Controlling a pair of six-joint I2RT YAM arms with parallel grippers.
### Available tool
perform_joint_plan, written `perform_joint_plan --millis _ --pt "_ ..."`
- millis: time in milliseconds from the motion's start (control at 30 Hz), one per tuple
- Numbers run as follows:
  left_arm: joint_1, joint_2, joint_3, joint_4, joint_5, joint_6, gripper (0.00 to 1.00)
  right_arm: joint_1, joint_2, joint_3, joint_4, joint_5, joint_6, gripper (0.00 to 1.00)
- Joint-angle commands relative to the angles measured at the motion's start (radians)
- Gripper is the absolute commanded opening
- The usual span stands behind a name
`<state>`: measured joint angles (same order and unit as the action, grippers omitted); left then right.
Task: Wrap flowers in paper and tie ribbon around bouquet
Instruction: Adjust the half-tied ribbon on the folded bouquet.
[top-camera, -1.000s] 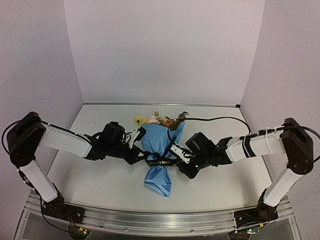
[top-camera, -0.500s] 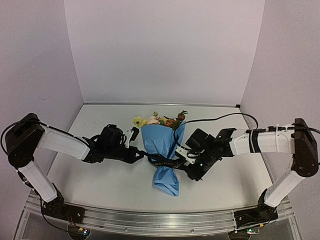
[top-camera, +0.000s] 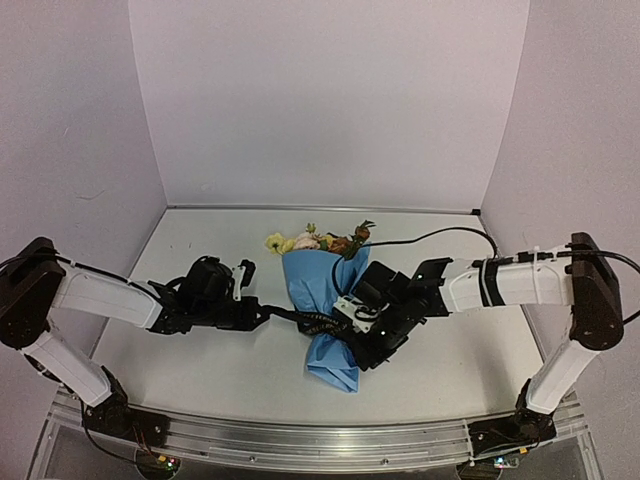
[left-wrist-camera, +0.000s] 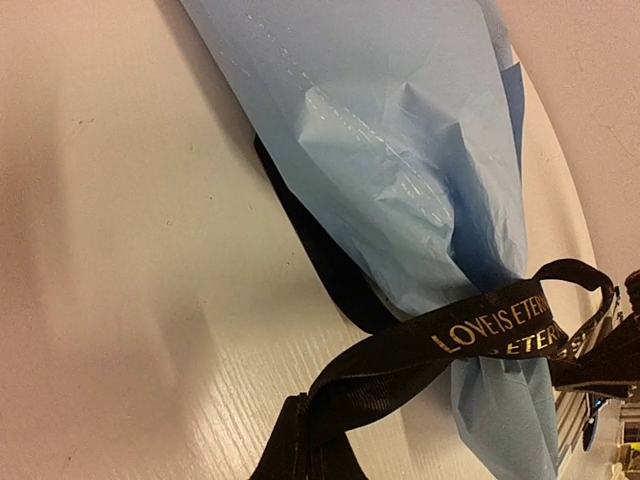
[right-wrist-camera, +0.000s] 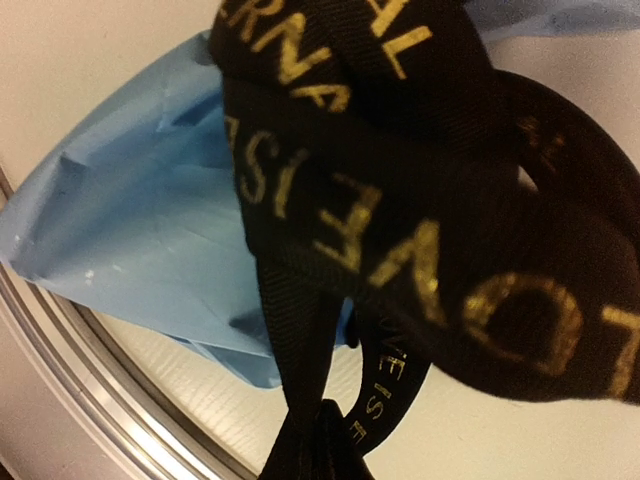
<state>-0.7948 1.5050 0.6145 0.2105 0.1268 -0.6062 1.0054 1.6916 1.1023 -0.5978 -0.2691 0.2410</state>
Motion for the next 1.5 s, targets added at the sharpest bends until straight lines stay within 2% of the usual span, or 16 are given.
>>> perform_joint_plan --millis 0,200,367,667,1033,1333,1467 --pt "0.000 -0.090 -0.024 -0.028 -0.028 -0.030 0.00 0.070 0.039 0.090 0.044 -0.054 0.069 0.00" --pt "0.000 -0.182 -0.049 -0.088 -0.059 -0.006 0.00 0.096 0.046 0.118 0.040 0.003 0.093 0.00" --pt "0.000 -0.208 -0.059 -0.127 -0.117 -0.009 0.00 0.044 0.015 0.054 0.024 0.035 0.115 0.00" --pt "0.002 -0.122 -0.020 -0.145 -0.159 0.018 0.00 -0.034 -0.024 -0.072 0.019 0.097 0.130 0.00" --pt "0.020 -0.089 0.010 -0.243 -0.253 -0.017 0.00 -0.046 -0.033 -0.169 0.018 0.120 0.171 0.00" --pt "0.046 -0.116 -0.003 -0.277 -0.251 -0.060 0.00 0.052 -0.038 -0.182 0.033 0.126 0.216 0.00" --pt "0.046 -0.139 -0.028 -0.240 -0.207 -0.058 0.00 0.104 -0.030 -0.181 0.057 0.143 0.251 0.00"
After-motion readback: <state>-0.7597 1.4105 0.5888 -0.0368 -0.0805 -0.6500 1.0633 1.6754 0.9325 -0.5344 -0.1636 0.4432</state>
